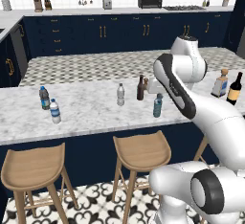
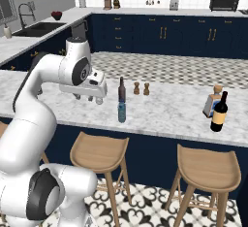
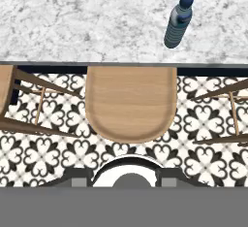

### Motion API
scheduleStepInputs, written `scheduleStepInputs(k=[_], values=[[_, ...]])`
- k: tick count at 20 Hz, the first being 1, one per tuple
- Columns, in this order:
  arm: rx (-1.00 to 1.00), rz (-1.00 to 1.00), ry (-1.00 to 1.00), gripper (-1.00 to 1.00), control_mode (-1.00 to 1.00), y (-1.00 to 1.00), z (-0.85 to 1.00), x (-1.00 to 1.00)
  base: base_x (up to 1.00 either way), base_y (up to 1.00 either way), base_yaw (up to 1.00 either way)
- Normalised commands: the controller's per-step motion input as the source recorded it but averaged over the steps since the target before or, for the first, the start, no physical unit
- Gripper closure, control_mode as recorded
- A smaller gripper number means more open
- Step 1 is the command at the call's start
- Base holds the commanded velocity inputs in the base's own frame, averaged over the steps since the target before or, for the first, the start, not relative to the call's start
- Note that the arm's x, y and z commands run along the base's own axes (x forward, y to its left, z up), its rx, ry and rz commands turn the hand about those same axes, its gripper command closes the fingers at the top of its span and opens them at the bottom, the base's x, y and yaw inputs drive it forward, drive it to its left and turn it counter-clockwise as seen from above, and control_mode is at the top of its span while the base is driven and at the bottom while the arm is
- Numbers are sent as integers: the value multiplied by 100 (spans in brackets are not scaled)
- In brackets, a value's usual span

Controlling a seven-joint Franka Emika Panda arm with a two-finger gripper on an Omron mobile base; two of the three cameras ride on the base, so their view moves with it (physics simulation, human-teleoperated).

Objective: Move the plastic bottles in the middle to the plastics group, and the glass bottles in the middle to the glass group.

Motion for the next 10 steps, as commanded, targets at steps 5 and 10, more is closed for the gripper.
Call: scheduleStepInputs(k=[5,10], values=[[-2,-4,-4,-100,-100,2,0,0,0,0,0],[-11,-12,-18,-100,-100,-16,3,10,0,0,0]])
